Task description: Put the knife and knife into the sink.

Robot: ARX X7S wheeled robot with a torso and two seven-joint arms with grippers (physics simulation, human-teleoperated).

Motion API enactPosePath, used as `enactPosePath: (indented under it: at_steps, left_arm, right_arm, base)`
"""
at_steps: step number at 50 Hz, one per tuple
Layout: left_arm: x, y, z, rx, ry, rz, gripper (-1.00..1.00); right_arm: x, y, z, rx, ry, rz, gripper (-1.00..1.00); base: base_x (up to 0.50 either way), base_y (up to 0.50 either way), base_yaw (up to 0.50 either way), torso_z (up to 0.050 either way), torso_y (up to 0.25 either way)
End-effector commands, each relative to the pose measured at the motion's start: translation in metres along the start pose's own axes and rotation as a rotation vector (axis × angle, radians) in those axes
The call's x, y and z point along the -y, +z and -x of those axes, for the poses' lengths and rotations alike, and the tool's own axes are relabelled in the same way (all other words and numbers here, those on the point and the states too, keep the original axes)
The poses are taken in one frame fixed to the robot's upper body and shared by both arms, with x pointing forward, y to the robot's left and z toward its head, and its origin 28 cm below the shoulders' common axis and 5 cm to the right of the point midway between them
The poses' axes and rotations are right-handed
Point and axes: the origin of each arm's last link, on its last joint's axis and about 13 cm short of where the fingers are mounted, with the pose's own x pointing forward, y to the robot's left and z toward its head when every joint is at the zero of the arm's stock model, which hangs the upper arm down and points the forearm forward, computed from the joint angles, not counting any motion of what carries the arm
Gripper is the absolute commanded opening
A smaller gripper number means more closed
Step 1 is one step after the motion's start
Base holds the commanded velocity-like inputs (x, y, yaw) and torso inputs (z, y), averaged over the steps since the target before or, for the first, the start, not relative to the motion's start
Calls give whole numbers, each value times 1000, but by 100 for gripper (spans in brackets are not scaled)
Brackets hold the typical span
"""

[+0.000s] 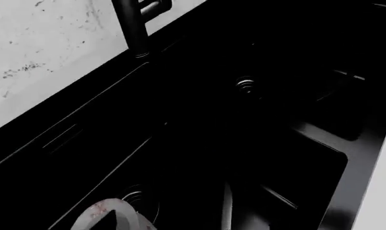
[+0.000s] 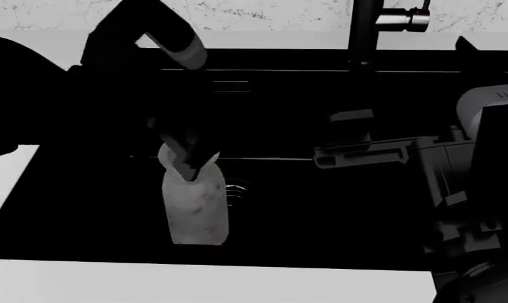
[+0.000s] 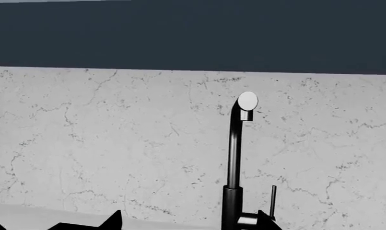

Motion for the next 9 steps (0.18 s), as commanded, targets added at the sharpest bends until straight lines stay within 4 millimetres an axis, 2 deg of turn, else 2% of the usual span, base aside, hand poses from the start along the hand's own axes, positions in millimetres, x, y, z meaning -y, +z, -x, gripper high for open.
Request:
enactPosePath:
  at_steps: [1,5,9]
  left_arm:
    - [7,11,26,157,61,-64,100]
    - [11,15,35,221,127,-102,100]
    - [14,9,41,263,179,-122,100]
  right_arm:
    - [0,1,1,1,-3,0,100]
    - [0,2,1,5,1,-2,100]
    - [-1,2,2,4,1,-4,100]
  base:
    - [0,0,0,0,0]
    - [0,0,0,0,0]
    - [0,0,0,0,0]
